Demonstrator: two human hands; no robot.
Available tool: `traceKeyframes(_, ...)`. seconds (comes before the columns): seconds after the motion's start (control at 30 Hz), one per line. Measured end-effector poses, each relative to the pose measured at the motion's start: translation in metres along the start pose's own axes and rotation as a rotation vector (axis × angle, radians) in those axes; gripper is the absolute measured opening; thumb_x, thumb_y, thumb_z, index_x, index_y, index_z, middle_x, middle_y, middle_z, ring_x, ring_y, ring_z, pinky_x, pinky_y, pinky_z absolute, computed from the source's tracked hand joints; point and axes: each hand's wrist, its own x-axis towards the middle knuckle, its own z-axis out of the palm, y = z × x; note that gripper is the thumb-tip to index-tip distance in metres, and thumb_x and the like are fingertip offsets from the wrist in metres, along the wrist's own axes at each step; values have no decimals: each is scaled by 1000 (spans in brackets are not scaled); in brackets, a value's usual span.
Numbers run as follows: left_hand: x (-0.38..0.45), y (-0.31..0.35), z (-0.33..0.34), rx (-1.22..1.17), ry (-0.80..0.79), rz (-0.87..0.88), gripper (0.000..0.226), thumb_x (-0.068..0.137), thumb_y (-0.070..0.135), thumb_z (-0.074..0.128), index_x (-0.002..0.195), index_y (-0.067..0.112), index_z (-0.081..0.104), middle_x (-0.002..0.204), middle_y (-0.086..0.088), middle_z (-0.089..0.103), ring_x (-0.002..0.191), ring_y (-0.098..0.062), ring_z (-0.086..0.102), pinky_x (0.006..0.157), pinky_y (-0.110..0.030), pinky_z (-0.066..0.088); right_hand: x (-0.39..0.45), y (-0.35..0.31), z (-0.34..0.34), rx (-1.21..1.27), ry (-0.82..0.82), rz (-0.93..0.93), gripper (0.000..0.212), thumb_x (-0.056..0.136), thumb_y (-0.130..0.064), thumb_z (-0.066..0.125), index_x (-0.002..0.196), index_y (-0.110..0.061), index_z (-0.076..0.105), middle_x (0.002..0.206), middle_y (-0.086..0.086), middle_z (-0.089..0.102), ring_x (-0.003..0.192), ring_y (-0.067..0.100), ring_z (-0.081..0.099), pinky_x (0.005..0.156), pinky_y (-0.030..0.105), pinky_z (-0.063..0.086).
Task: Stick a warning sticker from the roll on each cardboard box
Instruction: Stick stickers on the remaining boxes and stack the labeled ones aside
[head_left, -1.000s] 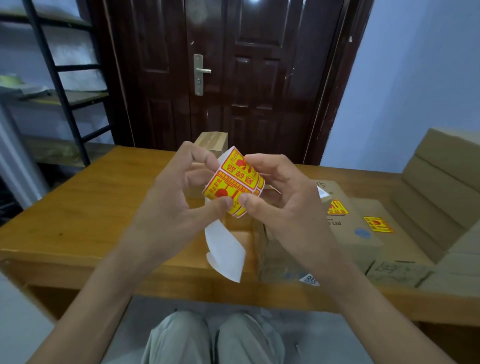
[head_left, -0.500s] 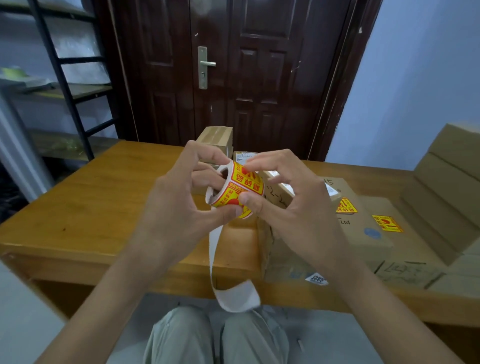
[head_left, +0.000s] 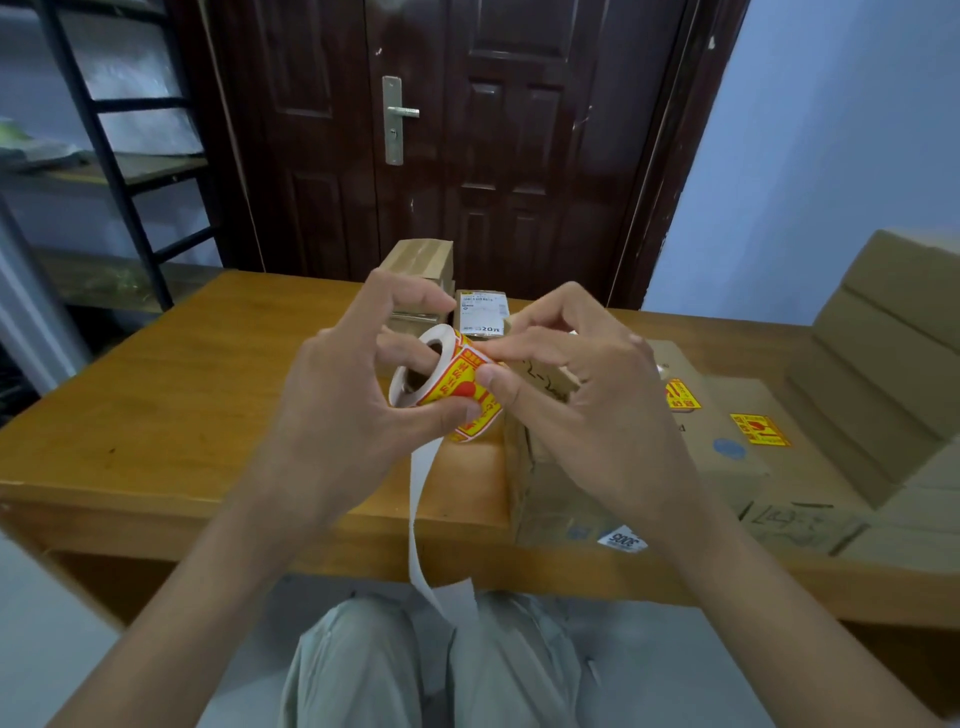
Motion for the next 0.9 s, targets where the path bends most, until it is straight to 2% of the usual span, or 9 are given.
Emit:
traceKeyframes(0.07, 0, 1, 2, -5, -9, -3, 69, 62, 55, 78, 123, 46, 47, 88, 18, 75, 99, 15, 64, 77, 13, 29, 1, 2, -2, 58, -43, 40, 26, 96, -39, 76, 117, -25, 82, 103, -10, 69, 100, 11, 67, 76, 24, 58)
traceKeyframes(0.2, 1, -1, 4, 1, -30, -5, 68, 62, 57, 78, 121, 53, 45, 87, 20, 75, 102, 11, 66, 67, -2, 48, 0, 5, -7, 81, -94, 54, 22, 98, -34, 76, 116, -22, 83, 98, -10, 76, 92, 14, 70, 74, 27, 58)
traceKeyframes(0.27, 1, -1, 5, 19, -42, -6, 68, 62, 59, 78, 121, 56, 44, 88, 22, 75, 100, 10, 67, 63, -7, 49, 0, 5, -10, 124, -114, 97, 19, 97, -33, 77, 112, -23, 83, 96, -12, 77, 92, 15, 71, 73, 23, 57)
traceKeyframes(0.4, 1, 0, 7, 105, -85, 9, 69, 65, 54, 84, 121, 56, 43, 87, 28, 70, 97, 24, 59, 72, 1, 38, 1, 5, -22, 328, -267, 269, 12, 96, -22, 78, 106, -17, 82, 93, -7, 81, 90, 9, 76, 75, 16, 56)
traceKeyframes(0.53, -1, 0, 8, 149, -115, 22, 71, 66, 54, 83, 125, 54, 45, 87, 29, 69, 92, 32, 53, 73, 13, 29, 2, 7, -35, 365, -348, 338, 12, 96, -21, 77, 103, -15, 83, 83, -13, 80, 75, -8, 70, 65, 4, 47)
traceKeyframes(0.6, -2, 3, 8, 157, -116, 26, 71, 62, 59, 76, 126, 53, 44, 86, 32, 66, 91, 34, 53, 74, 8, 33, 4, 7, -37, 356, -352, 329, 11, 97, -23, 76, 101, -16, 84, 81, -14, 79, 74, -7, 69, 65, 5, 47)
traceKeyframes(0.7, 0, 7, 9, 134, -108, 22, 71, 61, 59, 75, 124, 56, 43, 84, 33, 65, 92, 34, 52, 75, -3, 35, 8, 10, -39, 344, -316, 334, 9, 97, -25, 76, 96, -20, 83, 92, -9, 81, 87, 4, 73, 69, 11, 50)
traceKeyframes(0.83, 4, 11, 9, 106, -105, 26, 68, 62, 56, 76, 122, 53, 45, 84, 31, 68, 92, 32, 56, 72, 10, 34, 16, 17, -47, 379, -218, 380, 11, 100, -23, 73, 96, -17, 81, 96, 1, 81, 79, 7, 67, 62, 19, 51)
traceKeyframes(0.9, 6, 13, 9, 85, -103, 25, 66, 62, 57, 74, 121, 54, 45, 80, 34, 68, 93, 31, 56, 70, 10, 35, 19, 23, -53, 436, -193, 434, 11, 100, -21, 73, 98, -14, 81, 93, 6, 79, 76, 9, 64, 58, 21, 49)
